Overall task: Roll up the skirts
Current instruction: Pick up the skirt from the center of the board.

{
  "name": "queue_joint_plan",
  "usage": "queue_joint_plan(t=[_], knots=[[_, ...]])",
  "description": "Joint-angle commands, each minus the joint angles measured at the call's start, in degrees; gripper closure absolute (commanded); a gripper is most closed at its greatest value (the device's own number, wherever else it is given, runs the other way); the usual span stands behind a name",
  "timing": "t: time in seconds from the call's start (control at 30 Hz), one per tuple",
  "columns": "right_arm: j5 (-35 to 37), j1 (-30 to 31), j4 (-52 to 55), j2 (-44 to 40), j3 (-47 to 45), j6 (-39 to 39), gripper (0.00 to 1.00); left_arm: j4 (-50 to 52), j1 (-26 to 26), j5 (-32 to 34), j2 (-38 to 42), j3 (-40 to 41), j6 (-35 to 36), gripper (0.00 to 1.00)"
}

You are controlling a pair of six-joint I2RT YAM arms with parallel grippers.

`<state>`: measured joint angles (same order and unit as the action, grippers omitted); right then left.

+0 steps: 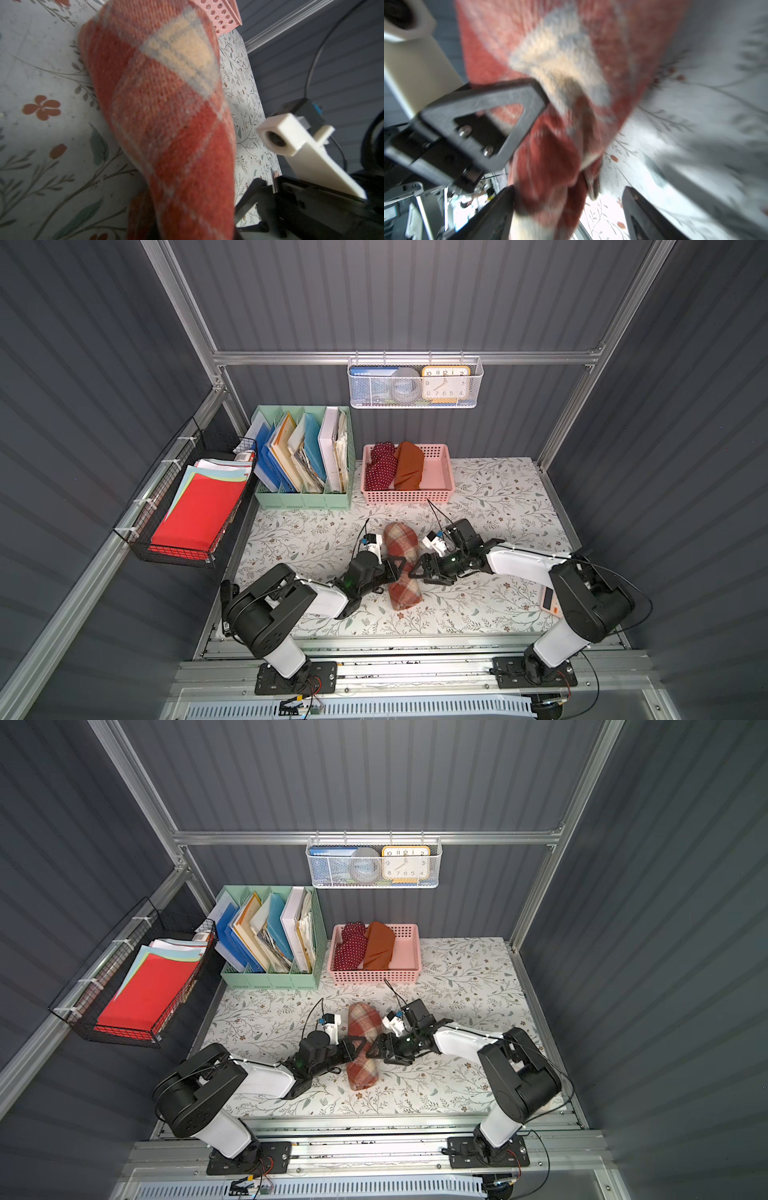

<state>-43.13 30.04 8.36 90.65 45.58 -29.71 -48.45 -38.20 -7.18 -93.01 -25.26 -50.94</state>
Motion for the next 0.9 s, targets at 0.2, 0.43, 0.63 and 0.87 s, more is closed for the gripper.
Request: queue_joint_plan(t=[0.2, 0.43, 0.63, 0.87], knots=[[22.0, -2.3, 16.0, -17.1, -4.3, -0.3, 0.13, 6.8, 3.7, -5.4, 0.7, -10.9, 6.8, 1.00], [41.1, -7.4, 20.9, -31.3, -7.2, -4.6, 0.13, 13.6, 3.7, -11.0, -4.1, -32.8, 13.2, 1.00], [42.0, -12.0, 19.3, -37.8, -11.7, -5.8, 0.13, 20.1, 3.7, -21.1, -19.4, -59.6, 18.2, 1.00], [39.5, -14.1, 18.4, -37.5, -13.0, -5.1, 0.13, 27.3, 4.2, -27.1, -38.7, -88.7, 21.5, 1.00]])
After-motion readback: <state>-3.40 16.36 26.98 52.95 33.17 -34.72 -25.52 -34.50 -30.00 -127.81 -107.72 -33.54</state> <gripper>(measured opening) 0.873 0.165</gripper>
